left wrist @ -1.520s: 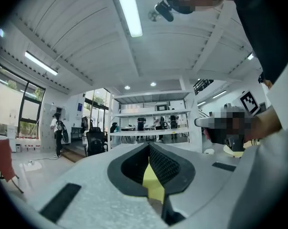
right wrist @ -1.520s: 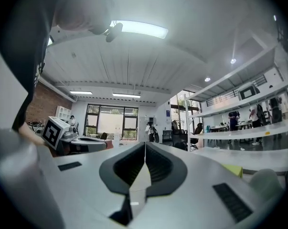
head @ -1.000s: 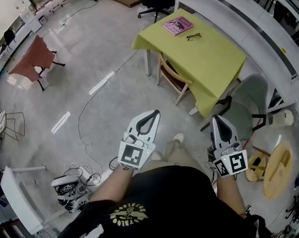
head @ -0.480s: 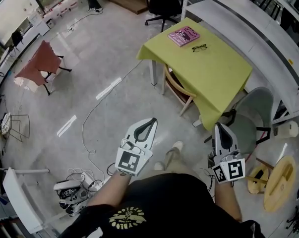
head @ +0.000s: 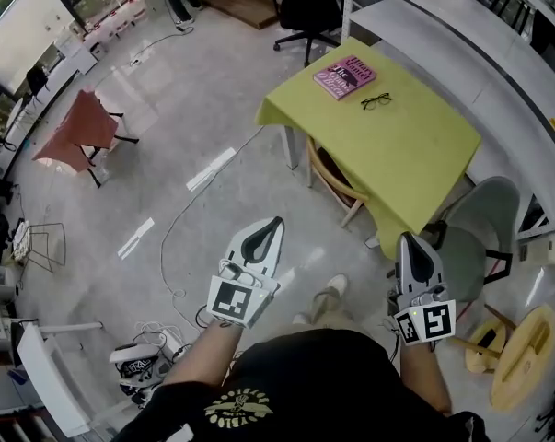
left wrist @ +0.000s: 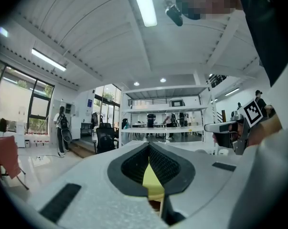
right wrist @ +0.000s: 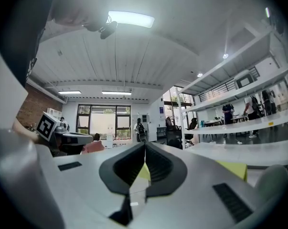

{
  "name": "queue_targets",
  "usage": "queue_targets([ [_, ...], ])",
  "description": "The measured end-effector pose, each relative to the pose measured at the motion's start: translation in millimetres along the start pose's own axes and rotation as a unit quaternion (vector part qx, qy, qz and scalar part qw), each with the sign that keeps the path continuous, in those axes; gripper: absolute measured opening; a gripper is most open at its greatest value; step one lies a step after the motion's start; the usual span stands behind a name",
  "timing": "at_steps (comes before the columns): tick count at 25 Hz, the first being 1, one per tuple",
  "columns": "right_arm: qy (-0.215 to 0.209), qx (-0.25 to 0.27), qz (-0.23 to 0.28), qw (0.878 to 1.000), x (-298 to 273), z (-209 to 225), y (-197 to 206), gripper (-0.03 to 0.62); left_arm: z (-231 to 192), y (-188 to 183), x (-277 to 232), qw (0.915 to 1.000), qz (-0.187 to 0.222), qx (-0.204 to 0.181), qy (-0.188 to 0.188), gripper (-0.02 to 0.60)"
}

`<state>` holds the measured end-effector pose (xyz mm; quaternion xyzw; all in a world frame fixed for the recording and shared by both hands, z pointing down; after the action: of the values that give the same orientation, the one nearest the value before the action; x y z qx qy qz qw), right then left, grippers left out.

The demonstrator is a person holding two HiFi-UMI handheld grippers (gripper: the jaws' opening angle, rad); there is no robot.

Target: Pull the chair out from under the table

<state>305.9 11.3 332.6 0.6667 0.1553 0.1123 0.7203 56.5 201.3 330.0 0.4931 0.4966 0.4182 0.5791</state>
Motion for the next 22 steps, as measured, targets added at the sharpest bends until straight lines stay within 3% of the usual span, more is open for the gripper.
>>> queue_targets([
  [13, -0.032, -0.01, 0.003, 0.999, -74.3, 82.1, -11.2, 0.012, -11.0, -30.0, -100.3, 0.9997, 0.007, -0.019, -0.013, 0.009],
  [22, -0.056, -0.005, 0.007, 0.998, -112.2, 104.3, -19.1, 0.012, -28.5, -39.3, -121.5, 0.9987, 0.013, -0.021, -0.044, 0.009],
])
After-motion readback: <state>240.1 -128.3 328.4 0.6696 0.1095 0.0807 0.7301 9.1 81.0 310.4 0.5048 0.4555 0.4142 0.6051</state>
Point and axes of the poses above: the fingertips, and each gripper's own axes: x backward along the fingers, z to its right, y out of its underside, the point moved 9 cm from there along x, backward along the fingers, and after that the axes turned 5 degrees about -z, right-handed, at the moved point
